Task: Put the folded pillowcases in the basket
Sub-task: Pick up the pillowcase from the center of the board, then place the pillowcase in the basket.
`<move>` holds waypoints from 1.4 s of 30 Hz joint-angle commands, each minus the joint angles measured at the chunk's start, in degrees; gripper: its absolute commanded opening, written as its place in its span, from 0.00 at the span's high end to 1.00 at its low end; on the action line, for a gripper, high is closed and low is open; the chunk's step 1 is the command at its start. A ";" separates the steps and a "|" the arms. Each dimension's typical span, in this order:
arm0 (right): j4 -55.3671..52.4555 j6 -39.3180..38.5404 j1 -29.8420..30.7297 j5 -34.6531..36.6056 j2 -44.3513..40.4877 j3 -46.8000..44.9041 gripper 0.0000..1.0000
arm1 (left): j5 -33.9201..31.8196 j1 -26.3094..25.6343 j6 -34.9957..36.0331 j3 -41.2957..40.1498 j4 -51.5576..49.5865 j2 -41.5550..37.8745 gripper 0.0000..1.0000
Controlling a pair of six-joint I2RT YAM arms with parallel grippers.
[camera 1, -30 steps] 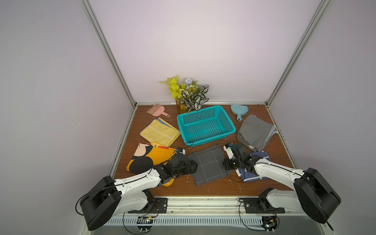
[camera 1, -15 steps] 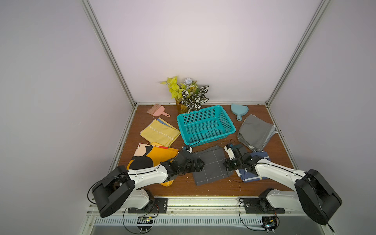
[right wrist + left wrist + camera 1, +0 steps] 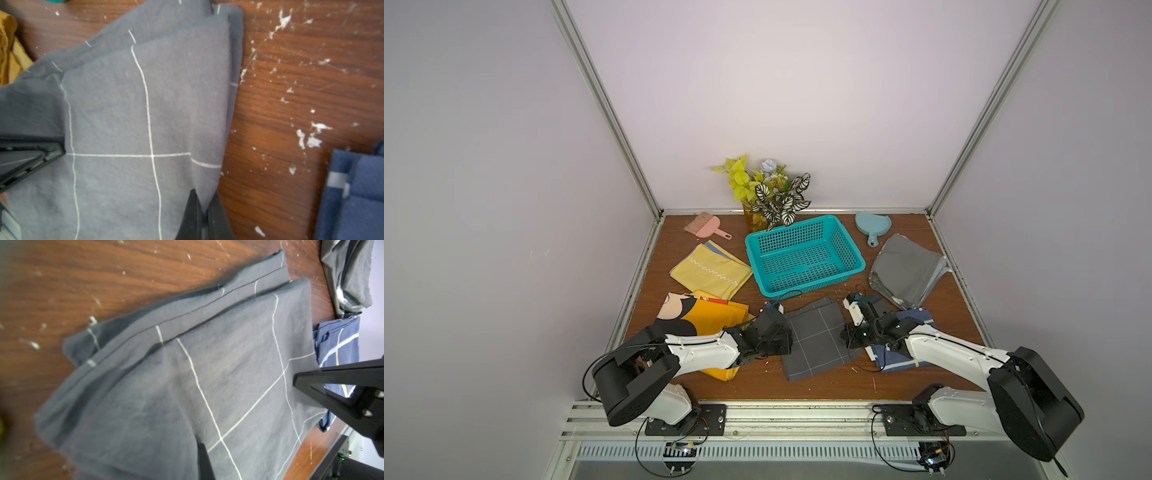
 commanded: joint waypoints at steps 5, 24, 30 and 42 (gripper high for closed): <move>-3.98 0.72 0.36 -2.64 -7.66 1.08 1.00 | -2.48 -3.73 2.66 5.92 -13.43 0.07 0.99; -25.38 -3.61 0.85 -1.39 -13.47 28.95 1.00 | -2.63 -8.33 9.61 34.25 -25.42 -2.43 0.99; -23.02 -7.28 0.59 2.39 -6.84 38.78 1.00 | -11.85 -7.06 16.59 46.65 -32.59 0.63 0.99; -14.74 -14.93 -4.85 1.47 17.55 56.86 1.00 | -14.34 10.92 28.39 47.22 -25.26 7.48 0.99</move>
